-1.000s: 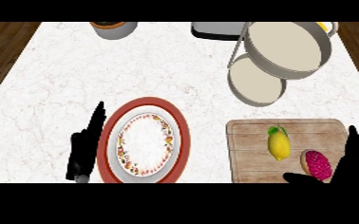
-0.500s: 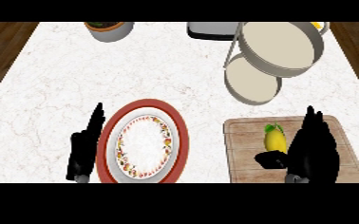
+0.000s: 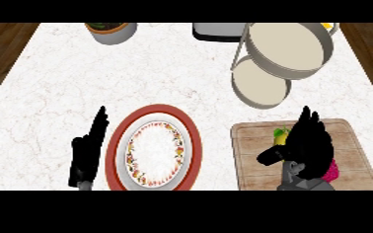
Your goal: Pick the lemon from the cutting board and place it in the tiered basket
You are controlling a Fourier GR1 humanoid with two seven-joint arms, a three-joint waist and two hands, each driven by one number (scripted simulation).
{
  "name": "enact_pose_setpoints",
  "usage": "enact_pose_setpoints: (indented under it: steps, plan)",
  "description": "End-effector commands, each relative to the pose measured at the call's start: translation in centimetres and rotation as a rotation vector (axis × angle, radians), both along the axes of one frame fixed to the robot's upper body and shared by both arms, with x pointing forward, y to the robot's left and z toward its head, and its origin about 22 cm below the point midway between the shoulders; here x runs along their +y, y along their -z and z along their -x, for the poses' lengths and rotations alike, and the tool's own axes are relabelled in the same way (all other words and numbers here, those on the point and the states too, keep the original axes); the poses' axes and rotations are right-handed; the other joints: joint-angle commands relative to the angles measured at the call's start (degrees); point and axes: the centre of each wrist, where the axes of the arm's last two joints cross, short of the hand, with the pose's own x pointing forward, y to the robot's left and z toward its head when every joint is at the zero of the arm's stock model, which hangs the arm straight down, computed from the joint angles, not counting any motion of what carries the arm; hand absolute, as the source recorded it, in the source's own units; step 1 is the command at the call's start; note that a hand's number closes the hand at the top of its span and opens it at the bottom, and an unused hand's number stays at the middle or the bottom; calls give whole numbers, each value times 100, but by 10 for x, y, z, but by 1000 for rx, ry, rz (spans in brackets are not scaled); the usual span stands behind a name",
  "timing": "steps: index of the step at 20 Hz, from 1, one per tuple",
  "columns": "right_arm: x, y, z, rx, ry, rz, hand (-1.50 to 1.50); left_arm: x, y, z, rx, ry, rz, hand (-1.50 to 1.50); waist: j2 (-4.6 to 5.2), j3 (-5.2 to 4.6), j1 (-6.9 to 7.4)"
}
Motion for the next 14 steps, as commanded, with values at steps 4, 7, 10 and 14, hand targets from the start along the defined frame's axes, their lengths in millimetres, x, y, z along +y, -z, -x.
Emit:
enact_pose_setpoints:
  steps: [4,7,10,14]
  plan:
    - [7,-2,-19,196,174,4,-150,6,-10,-5,22,5,9,0,-2,-2,3]
    - [6,-2,-20,190,181,-5,-150,-2,12,11,14,-6,-2,0,-6,-7,-10]
    - [8,8,-19,217,175,-17,-150,-4,-2,10,35,11,0,0,-12,-1,-2]
    - [-14,18,-22,274,181,-45,-150,26,1,9,27,-2,-5,0,-5,-5,-35]
